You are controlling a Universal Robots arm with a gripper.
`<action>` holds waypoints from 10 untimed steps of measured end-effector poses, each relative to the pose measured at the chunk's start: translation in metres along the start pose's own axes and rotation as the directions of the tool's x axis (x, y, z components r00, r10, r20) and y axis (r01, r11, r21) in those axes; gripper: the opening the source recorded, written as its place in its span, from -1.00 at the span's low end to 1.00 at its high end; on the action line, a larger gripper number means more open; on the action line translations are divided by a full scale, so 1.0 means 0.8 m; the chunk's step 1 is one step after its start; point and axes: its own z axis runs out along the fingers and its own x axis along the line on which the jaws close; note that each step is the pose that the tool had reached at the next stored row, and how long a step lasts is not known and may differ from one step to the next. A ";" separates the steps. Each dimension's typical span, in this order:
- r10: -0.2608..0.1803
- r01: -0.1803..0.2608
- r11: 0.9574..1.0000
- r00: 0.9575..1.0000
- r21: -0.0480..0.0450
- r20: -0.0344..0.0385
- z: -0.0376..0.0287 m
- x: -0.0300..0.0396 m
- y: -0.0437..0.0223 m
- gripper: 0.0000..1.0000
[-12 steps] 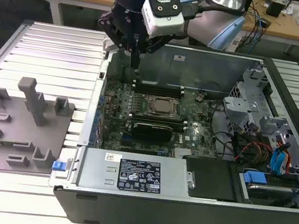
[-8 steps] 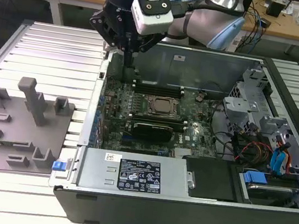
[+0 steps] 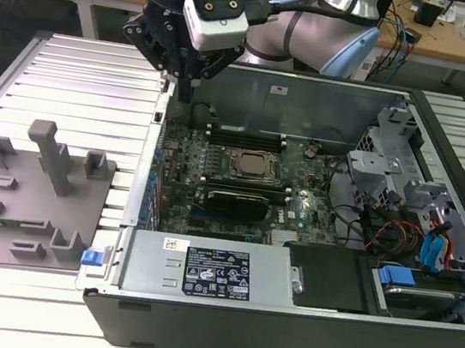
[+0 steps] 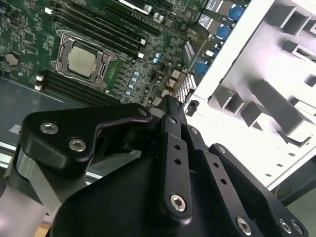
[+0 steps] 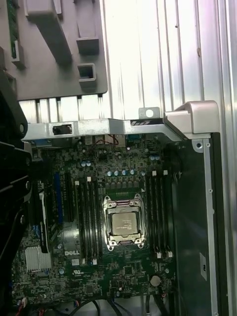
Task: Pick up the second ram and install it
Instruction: 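Reach for the second ram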
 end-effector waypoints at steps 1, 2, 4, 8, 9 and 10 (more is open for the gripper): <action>0.000 0.000 1.000 1.000 0.000 0.000 -0.0001 0.0024 -0.0002 -0.79; 0.000 0.000 1.000 1.000 0.000 0.000 -0.0001 0.0041 -0.0003 -0.79; 0.000 0.000 1.000 1.000 0.000 0.000 -0.0002 0.0073 -0.0005 -0.79; 0.000 0.000 1.000 1.000 0.000 0.000 -0.0003 0.0146 -0.0011 -0.79; 0.000 0.000 1.000 1.000 0.000 0.000 -0.0004 0.0157 -0.0012 -0.79; 0.000 0.000 1.000 1.000 0.000 0.000 -0.0004 0.0167 -0.0012 -0.79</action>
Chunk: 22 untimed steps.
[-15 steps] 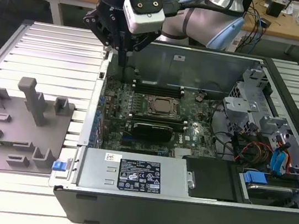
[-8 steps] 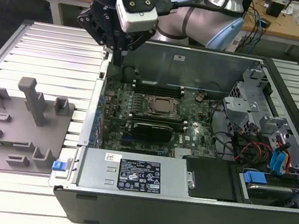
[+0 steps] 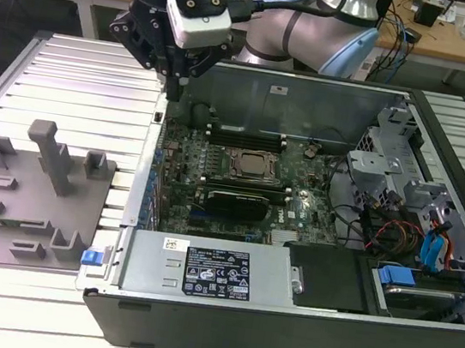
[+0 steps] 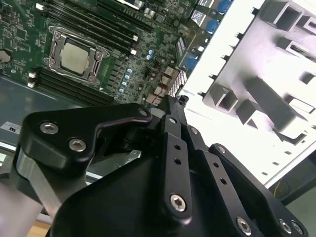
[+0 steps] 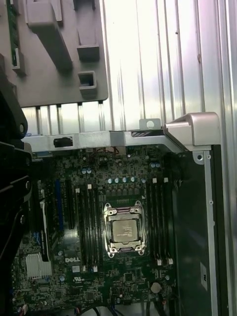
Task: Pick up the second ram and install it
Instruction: 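Reach for the second ram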
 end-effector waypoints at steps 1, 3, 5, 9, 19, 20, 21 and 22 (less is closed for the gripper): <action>0.000 0.000 1.000 1.000 0.000 0.000 0.0000 0.0012 -0.0001 -0.79; 0.000 0.000 1.000 1.000 0.000 0.000 0.0000 0.0045 -0.0003 -0.79; 0.000 0.000 1.000 1.000 0.000 0.000 0.0001 0.0089 -0.0007 -0.79; 0.000 0.000 1.000 1.000 0.000 0.000 0.0001 0.0133 -0.0010 -0.79; 0.000 0.000 1.000 1.000 0.000 0.000 0.0003 0.0373 -0.0028 -0.79; 0.000 0.000 1.000 1.000 0.000 0.000 0.0004 0.0388 -0.0029 -0.79; 0.000 0.000 1.000 1.000 0.000 0.000 0.0004 0.0407 -0.0031 -0.79; 0.000 0.000 1.000 1.000 0.000 0.000 0.0004 0.0426 -0.0032 -0.79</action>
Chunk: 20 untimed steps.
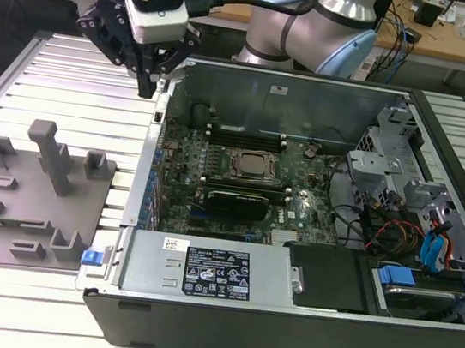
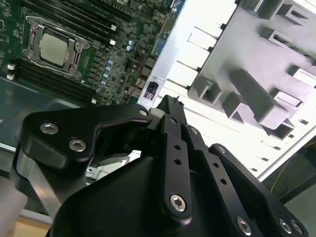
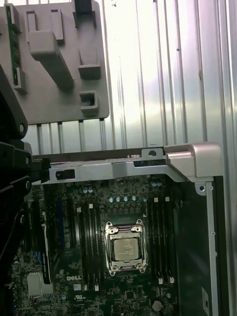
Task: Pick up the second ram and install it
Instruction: 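Reach for the second ram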
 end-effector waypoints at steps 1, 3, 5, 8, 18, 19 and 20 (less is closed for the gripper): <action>0.000 0.000 1.000 1.000 0.000 0.000 0.0001 0.0022 -0.0002 -0.79; 0.000 0.000 1.000 1.000 0.000 0.000 0.0001 0.0043 -0.0003 -0.79; 0.000 0.000 1.000 1.000 0.000 0.000 0.0001 0.0073 -0.0006 -0.79; 0.000 0.000 1.000 1.000 0.000 0.000 0.0001 0.0150 -0.0011 -0.79; 0.000 0.000 1.000 1.000 0.000 0.000 0.0002 0.0368 -0.0028 -0.79; 0.000 0.000 1.000 1.000 0.000 0.000 0.0002 0.0383 -0.0029 -0.79; 0.000 0.000 1.000 1.000 0.000 0.000 0.0002 0.0412 -0.0031 -0.79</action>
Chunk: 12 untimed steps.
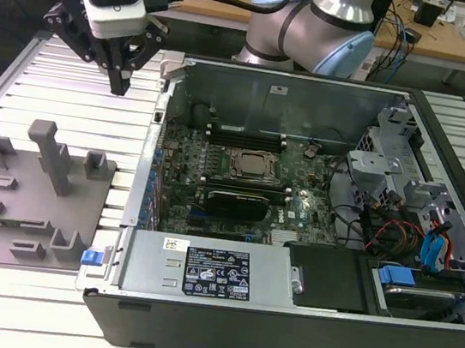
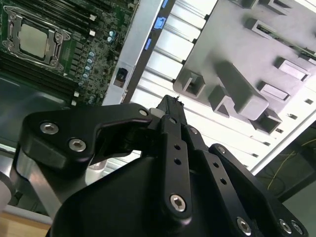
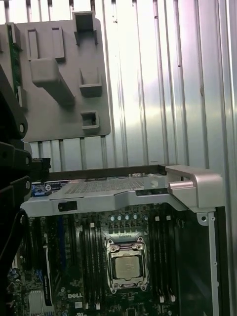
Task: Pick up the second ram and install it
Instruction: 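Reach for the second ram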
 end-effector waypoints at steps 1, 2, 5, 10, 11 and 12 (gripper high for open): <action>0.000 0.000 1.000 1.000 0.000 0.000 0.0000 0.0024 -0.0002 -0.79; 0.000 0.000 1.000 1.000 0.000 0.000 0.0000 0.0039 -0.0003 -0.79; 0.000 0.000 1.000 1.000 0.000 0.000 0.0001 0.0089 -0.0007 -0.79; 0.000 0.000 1.000 1.000 0.000 0.000 0.0003 0.0156 -0.0012 -0.79; 0.000 0.000 1.000 1.000 0.000 0.000 0.0002 0.0165 -0.0013 -0.79; 0.000 0.000 1.000 1.000 0.000 0.000 0.0003 0.0174 -0.0013 -0.79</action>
